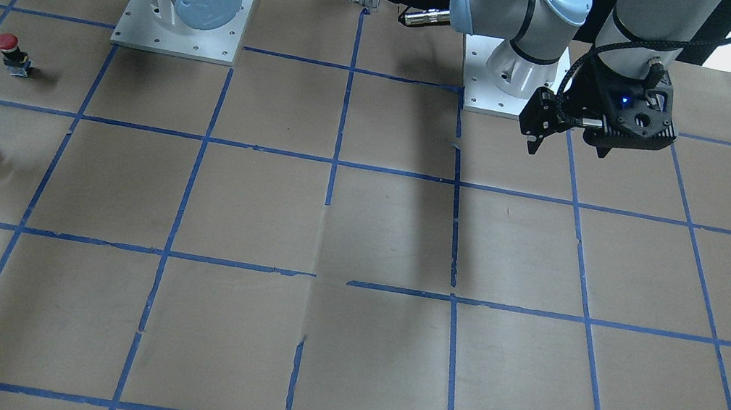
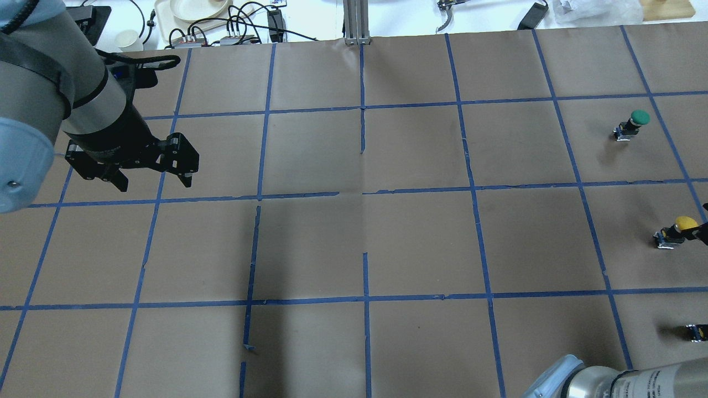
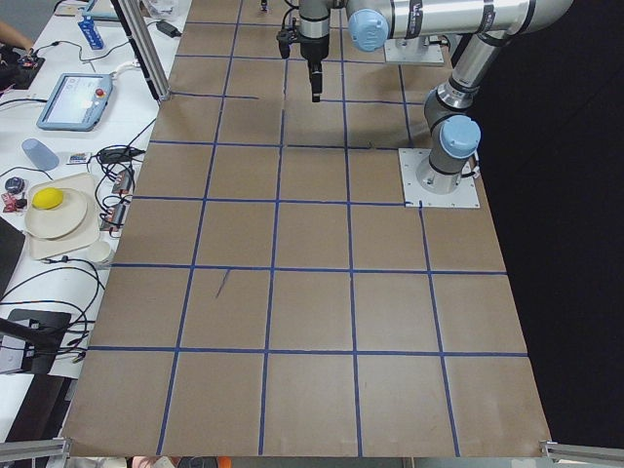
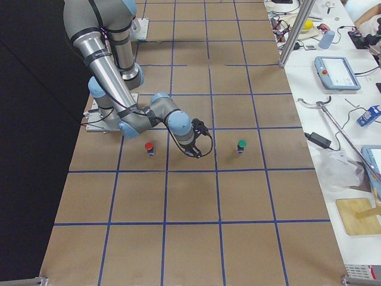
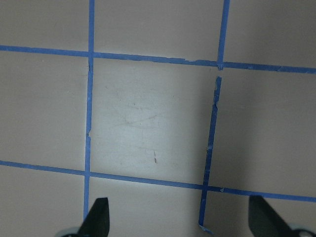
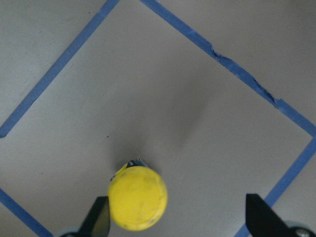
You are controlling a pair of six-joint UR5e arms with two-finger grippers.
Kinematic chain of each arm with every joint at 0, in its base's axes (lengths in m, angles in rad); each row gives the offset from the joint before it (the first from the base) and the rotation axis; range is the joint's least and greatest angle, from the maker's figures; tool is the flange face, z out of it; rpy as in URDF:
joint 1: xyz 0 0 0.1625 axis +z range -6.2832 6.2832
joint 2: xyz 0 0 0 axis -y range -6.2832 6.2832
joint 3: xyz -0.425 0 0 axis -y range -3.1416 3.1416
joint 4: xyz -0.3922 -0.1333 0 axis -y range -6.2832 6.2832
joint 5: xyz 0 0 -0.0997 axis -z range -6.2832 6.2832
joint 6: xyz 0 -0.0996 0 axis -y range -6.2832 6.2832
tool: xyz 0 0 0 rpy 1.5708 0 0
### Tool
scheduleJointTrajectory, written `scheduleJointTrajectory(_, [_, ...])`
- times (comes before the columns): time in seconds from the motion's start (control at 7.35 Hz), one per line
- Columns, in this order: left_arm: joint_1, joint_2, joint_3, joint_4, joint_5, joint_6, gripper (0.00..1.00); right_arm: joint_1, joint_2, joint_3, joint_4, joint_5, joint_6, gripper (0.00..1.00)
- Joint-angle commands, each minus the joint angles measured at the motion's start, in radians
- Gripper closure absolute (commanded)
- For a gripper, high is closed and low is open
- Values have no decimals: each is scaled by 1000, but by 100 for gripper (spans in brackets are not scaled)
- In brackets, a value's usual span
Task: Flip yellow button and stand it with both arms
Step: 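Release the button and raise the right gripper away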
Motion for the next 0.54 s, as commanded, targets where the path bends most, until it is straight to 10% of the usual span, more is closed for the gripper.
scheduleJointTrajectory(0.0, [1,-2,0,2,-1,9,0,32,-82,-56,120,7,63,0])
scheduleJointTrajectory(0.41, [-2,1,0,2,2,9,0,202,-198,-248,529,-3,381,0])
